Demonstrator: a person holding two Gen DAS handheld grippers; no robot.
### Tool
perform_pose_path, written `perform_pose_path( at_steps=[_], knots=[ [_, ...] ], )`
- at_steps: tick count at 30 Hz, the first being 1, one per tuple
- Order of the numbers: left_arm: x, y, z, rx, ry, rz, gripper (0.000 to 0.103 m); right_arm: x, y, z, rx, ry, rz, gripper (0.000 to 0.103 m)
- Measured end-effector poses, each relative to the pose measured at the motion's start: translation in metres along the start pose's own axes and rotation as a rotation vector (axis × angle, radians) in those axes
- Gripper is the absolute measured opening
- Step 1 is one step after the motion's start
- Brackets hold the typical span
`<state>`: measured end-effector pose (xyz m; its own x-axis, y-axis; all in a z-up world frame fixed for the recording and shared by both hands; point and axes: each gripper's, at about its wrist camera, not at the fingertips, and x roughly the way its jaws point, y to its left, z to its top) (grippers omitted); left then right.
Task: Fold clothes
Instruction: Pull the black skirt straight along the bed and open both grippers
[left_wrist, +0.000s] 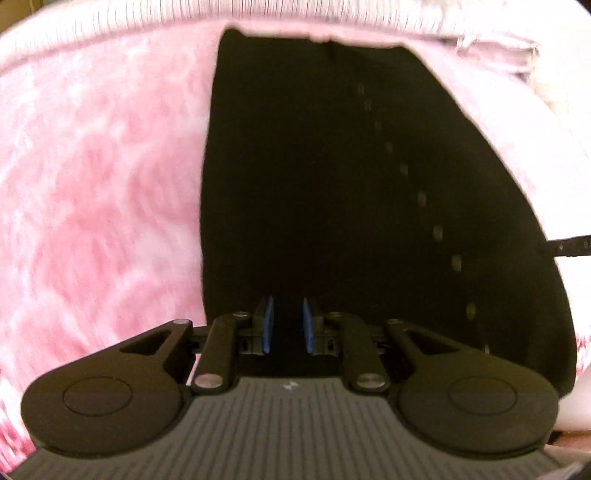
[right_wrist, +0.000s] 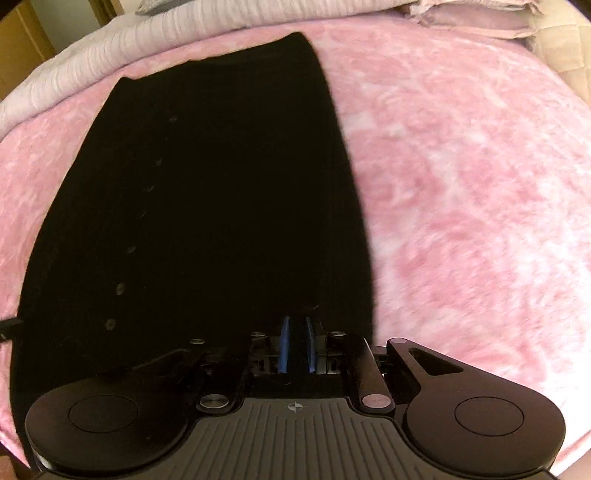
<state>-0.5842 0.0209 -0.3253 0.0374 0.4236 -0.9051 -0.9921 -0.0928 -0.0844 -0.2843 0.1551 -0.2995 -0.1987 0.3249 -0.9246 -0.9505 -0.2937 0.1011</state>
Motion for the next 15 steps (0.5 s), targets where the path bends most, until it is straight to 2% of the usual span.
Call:
perform_pose_path(
  at_steps=[2, 3, 4, 6, 10, 12, 15],
  knots=[
    [0.000, -0.004, -0.014, -0.012, 0.045, 0.012, 0.017, 0.008, 0.006, -0.016, -0.016, 0.072, -0.022, 0.012],
    [-0.005, -0.006, -0.022, -0.020, 0.060, 0.020, 0.017, 0.007, 0.006, -0.028, -0.028, 0.085, -0.034, 0.012],
    [-0.010, -0.008, -0.029, -0.028, 0.075, 0.029, 0.017, -0.002, 0.006, -0.043, -0.040, 0.052, -0.034, 0.012],
    [-0.019, -0.013, -0.044, -0.044, 0.104, 0.045, 0.017, -0.011, 0.004, -0.068, -0.054, 0.110, -0.045, 0.012],
    [-0.041, -0.023, -0.062, -0.114, 0.154, 0.065, 0.017, -0.033, 0.001, -0.100, -0.077, 0.145, -0.026, 0.012],
    [-0.060, -0.033, -0.067, -0.148, 0.153, 0.083, 0.017, -0.043, 0.000, -0.107, -0.095, 0.168, -0.028, 0.013],
    [-0.101, -0.056, -0.070, -0.151, 0.112, 0.093, 0.017, -0.062, -0.005, -0.118, -0.086, 0.223, -0.027, 0.017]
  ],
)
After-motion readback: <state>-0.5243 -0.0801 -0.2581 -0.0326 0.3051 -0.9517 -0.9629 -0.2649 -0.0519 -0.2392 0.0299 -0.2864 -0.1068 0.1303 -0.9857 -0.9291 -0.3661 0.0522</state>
